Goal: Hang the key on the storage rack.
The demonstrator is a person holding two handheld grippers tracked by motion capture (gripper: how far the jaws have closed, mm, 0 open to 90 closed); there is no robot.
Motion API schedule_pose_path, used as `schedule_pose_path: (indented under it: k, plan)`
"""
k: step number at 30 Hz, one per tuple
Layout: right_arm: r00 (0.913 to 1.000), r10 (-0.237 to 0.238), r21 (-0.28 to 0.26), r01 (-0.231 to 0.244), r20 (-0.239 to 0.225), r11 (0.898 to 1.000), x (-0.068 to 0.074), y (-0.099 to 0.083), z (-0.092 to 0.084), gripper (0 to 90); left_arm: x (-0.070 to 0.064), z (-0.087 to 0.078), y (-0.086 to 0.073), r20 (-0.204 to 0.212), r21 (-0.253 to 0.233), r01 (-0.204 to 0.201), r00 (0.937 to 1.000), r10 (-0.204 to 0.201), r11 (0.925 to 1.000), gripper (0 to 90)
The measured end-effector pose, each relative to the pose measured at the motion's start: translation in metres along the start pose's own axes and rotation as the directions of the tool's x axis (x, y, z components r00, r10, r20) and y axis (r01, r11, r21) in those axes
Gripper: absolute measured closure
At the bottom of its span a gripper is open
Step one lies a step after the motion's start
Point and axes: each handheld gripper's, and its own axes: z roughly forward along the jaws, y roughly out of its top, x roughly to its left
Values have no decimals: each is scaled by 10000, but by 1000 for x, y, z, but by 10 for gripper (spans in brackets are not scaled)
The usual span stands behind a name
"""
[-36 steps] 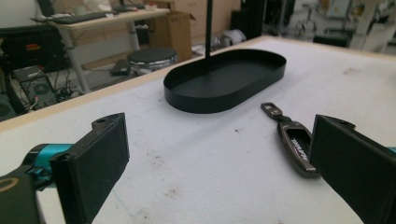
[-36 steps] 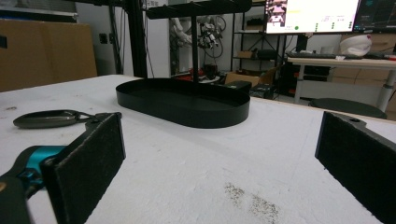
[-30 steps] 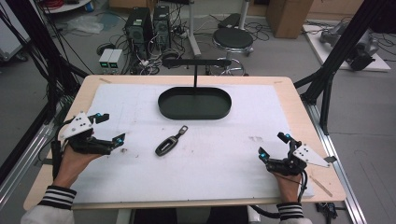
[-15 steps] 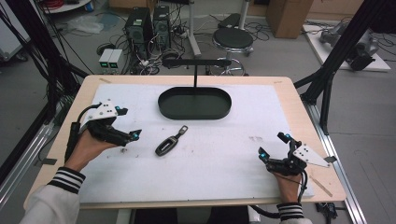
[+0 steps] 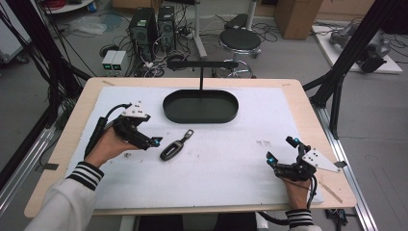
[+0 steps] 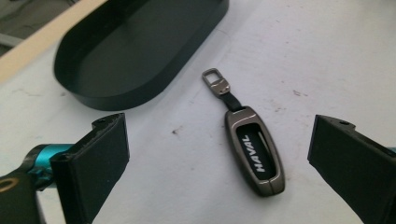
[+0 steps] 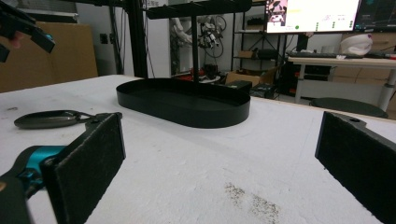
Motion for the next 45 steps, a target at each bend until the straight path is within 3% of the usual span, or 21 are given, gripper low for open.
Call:
schedule_pose_path:
  k: [7, 13, 20, 28, 31, 34, 36, 43, 45]
  plan:
    - [10000, -42, -30, 42, 3, 10000, 0, 0, 0, 5, -5, 15, 13, 141, 817, -156, 9998, 145, 9965, 77]
    - [10000, -40, -33, 40, 1, 10000, 0, 0, 0, 4, -12, 33, 22, 471, 1673, -400, 9984, 325, 9851, 88]
    - [10000, -33, -32, 33, -3, 10000, 0, 0, 0, 5, -14, 49, 23, 485, 2424, -346, 9985, 235, 9696, 89]
    - [10000, -38, -32, 38, 8, 10000, 0, 0, 0, 5, -19, 64, 21, 627, 3340, -514, 9975, 322, 9412, 99]
    - [10000, -42, -34, 42, 8, 10000, 0, 0, 0, 4, -20, 68, 20, 624, 3455, -442, 9978, 241, 9374, 100]
    - [10000, -29, -34, 29, 3, 10000, 0, 0, 0, 5, -21, 72, 21, 663, 3711, -445, 9976, 213, 9275, 100]
    - [10000, -34, -34, 34, 6, 10000, 0, 0, 0, 5, -22, 74, 21, 724, 3755, -377, 9973, 113, 9261, 112]
    - [10000, 87, -30, -87, -9, 10000, 0, 0, -1, 5, -24, 83, 19, 758, 4137, -406, 9971, 101, 9095, 137]
    - [10000, 90, -22, -90, -14, 10000, 0, 0, -1, 5, -22, 84, 19, 762, 4320, -429, 9970, 110, 9008, 138]
